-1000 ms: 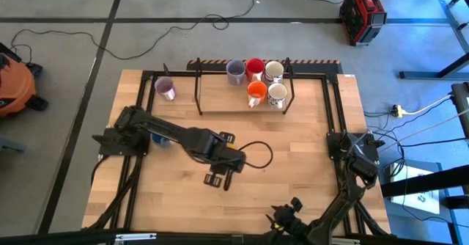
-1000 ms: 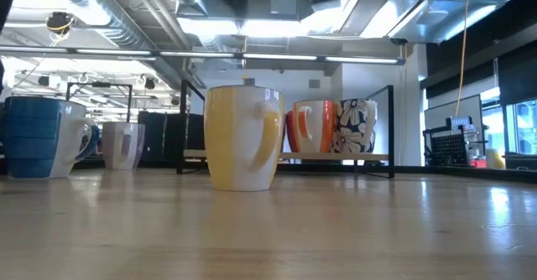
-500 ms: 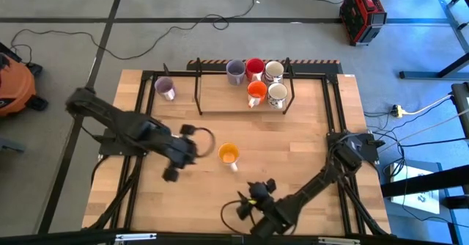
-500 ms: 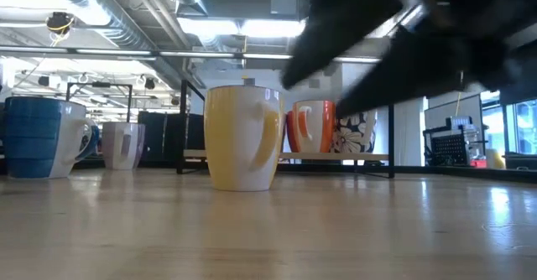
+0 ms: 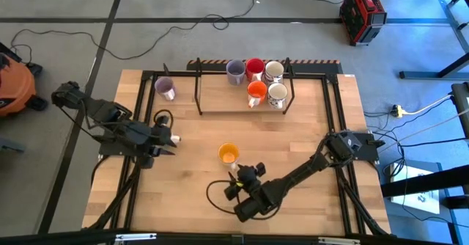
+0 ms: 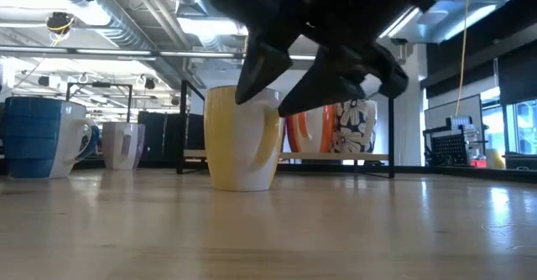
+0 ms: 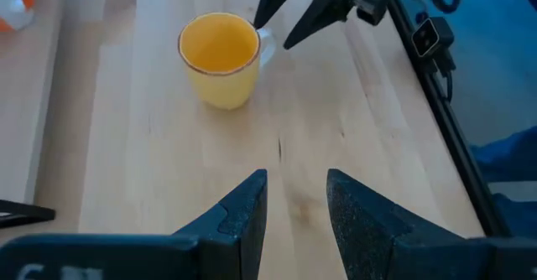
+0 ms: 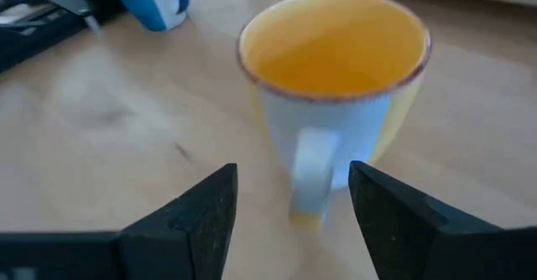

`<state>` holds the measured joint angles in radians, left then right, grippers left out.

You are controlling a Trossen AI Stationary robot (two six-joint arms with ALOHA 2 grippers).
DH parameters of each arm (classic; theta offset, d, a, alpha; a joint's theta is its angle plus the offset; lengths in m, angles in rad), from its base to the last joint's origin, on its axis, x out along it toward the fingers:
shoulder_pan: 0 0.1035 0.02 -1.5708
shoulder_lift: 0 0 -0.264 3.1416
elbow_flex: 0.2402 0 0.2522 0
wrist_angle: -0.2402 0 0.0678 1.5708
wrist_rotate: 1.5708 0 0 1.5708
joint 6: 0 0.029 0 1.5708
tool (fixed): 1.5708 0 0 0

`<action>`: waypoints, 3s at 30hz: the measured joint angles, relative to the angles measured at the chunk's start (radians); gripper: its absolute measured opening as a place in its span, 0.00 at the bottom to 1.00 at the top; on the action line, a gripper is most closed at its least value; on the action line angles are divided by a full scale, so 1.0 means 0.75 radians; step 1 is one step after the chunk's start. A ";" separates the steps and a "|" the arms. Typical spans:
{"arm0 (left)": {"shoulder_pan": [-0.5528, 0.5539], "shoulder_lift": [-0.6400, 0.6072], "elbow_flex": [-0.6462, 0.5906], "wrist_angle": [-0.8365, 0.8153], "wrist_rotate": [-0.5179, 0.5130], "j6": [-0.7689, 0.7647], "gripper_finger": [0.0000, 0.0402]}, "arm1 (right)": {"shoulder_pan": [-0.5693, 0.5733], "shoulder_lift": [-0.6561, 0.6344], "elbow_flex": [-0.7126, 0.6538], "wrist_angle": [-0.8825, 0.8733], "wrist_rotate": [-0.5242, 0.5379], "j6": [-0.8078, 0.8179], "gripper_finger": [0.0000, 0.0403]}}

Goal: Place coffee mugs
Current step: Put the yellow mug on the shelf

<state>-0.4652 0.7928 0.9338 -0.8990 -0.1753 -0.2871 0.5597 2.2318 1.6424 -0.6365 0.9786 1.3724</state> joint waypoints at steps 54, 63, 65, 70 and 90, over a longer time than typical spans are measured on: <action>0.000 -0.037 -0.012 0.109 -0.070 0.001 0.30 | -0.575 -0.102 -0.001 0.018 0.103 -0.255 0.08; 0.000 -0.037 -0.012 0.109 -0.070 0.002 0.30 | -0.664 -0.102 -0.001 0.017 0.051 -0.266 0.08; 0.000 -0.037 -0.012 0.109 -0.070 0.002 0.30 | -0.674 -0.102 -0.001 0.017 0.019 -0.267 0.08; 0.000 -0.037 -0.012 0.109 -0.070 0.009 0.30 | -0.691 -0.093 -0.001 0.007 -0.017 -0.267 0.08; 0.000 -0.037 -0.012 0.109 -0.070 0.015 0.30 | -0.738 -0.082 0.001 0.008 -0.040 -0.258 0.14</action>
<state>-0.4652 0.7654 0.9249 -0.8173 -0.2279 -0.2757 0.0066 2.1704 1.6432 -0.6304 0.9483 1.1786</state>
